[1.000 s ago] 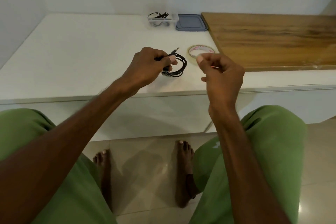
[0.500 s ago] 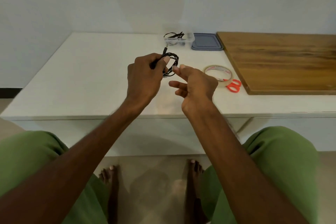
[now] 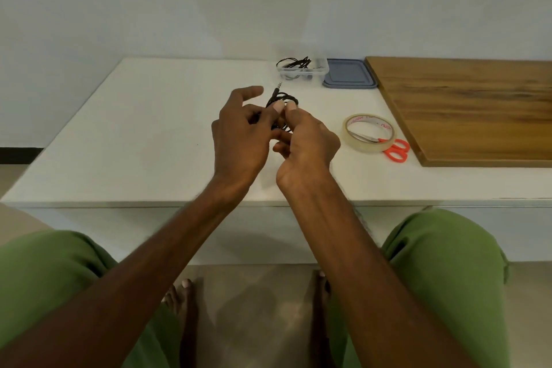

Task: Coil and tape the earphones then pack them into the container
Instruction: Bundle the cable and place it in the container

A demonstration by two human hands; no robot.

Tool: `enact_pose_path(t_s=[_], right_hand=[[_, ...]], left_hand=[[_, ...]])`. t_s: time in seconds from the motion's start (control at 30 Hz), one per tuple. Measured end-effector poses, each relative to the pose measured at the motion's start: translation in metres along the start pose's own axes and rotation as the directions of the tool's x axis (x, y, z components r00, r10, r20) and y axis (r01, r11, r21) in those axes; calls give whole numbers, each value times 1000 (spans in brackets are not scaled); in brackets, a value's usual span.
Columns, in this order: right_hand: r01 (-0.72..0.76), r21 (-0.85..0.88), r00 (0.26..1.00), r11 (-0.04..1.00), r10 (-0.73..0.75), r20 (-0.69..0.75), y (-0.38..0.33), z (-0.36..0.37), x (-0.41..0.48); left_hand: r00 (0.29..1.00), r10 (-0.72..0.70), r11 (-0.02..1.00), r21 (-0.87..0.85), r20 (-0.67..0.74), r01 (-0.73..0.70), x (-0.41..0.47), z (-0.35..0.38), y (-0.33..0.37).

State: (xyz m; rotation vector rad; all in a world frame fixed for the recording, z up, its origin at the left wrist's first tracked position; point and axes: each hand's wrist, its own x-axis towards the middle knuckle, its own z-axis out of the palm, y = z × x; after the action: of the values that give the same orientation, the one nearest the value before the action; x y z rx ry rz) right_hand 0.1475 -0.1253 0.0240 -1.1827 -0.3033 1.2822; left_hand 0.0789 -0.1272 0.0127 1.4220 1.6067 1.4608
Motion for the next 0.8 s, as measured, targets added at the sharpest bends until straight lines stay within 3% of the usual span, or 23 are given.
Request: enact_pose_path(t_s=[0.2,0.43,0.53,0.67,0.8], right_hand=[[-51,25,983,998,45,179,2,-2,3],[-136,26,923,990,118,365,-1,-8,10],[-140,23,917,990,121,381,-1,-9,12],[-156,24,911,987,135,391,-1,-10,13],[-171,14,908,985,152,390,1,-10,17]], left_hand=[[984,-175,976,-123,44,179,9,-7,-2],[915,-275,917,-207,295,342,16,-22,2],[893,-313,887,-238,323,397,18,-26,4],[926,-289,897,-269,245,351,15,-25,3],[979,-166,962,-198,122,188,17,-23,-2]])
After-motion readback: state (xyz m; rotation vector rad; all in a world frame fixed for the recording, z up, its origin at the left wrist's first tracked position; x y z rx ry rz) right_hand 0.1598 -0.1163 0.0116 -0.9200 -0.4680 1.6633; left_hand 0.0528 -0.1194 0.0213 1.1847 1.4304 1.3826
